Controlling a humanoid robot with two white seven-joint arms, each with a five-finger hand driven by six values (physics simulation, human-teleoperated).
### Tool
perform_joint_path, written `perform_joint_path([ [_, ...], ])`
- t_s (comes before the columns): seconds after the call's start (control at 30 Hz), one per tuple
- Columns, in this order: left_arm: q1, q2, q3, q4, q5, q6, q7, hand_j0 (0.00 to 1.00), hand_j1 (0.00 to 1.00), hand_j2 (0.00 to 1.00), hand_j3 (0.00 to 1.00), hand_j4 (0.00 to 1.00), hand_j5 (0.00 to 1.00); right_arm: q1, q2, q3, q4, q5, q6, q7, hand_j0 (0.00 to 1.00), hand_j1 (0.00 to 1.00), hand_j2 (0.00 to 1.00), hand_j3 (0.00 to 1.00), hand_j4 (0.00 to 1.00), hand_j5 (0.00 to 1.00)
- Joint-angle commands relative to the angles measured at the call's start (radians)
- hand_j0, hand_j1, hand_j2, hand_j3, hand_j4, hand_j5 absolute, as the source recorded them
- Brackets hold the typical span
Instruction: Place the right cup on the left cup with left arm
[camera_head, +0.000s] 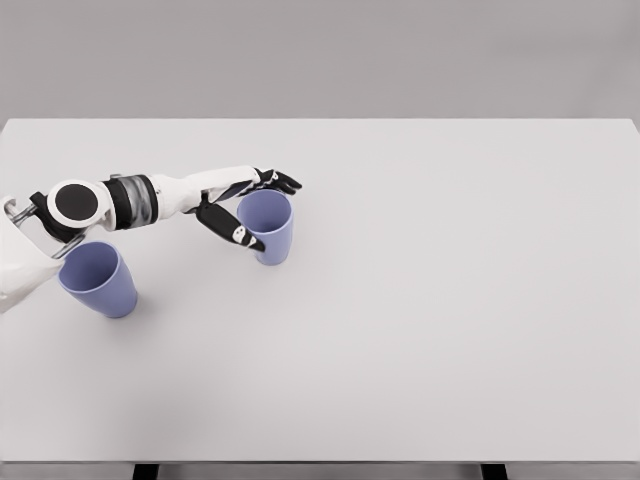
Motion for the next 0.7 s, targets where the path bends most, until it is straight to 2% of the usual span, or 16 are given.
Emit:
perform_joint_path([
  [0.0, 0.002, 0.000, 0.001, 0.000, 0.003, 0.000, 0.000, 0.78, 0.78, 0.78, 0.78, 0.78, 0.78, 0.000, 0.000, -0.001, 0.000, -0.001, 0.000, 0.000, 1.00, 1.00, 1.00, 1.00, 1.00, 1.00],
  [0.2, 0.005, 0.002, 0.002, 0.000, 0.005, 0.000, 0.000, 0.73, 0.73, 0.73, 0.73, 0.73, 0.73, 0.000, 0.000, 0.000, 0.000, -0.001, 0.000, 0.000, 1.00, 1.00, 1.00, 1.00, 1.00, 1.00],
  [0.43, 0.000, 0.007, 0.007, -0.014, 0.006, 0.000, 0.000, 0.72, 0.72, 0.72, 0.72, 0.72, 0.72, 0.000, 0.000, 0.000, 0.000, -0.001, 0.000, 0.000, 1.00, 1.00, 1.00, 1.00, 1.00, 1.00],
  [0.5, 0.000, 0.013, 0.010, -0.023, 0.008, 0.000, 0.000, 0.69, 0.69, 0.69, 0.69, 0.69, 0.69, 0.000, 0.000, 0.000, 0.000, -0.001, 0.000, 0.000, 1.00, 1.00, 1.00, 1.00, 1.00, 1.00],
  [0.67, -0.005, 0.028, 0.012, -0.065, 0.008, 0.000, 0.000, 0.69, 0.69, 0.69, 0.69, 0.69, 0.69, 0.000, 0.000, 0.000, 0.000, -0.001, 0.000, 0.000, 1.00, 1.00, 1.00, 1.00, 1.00, 1.00],
])
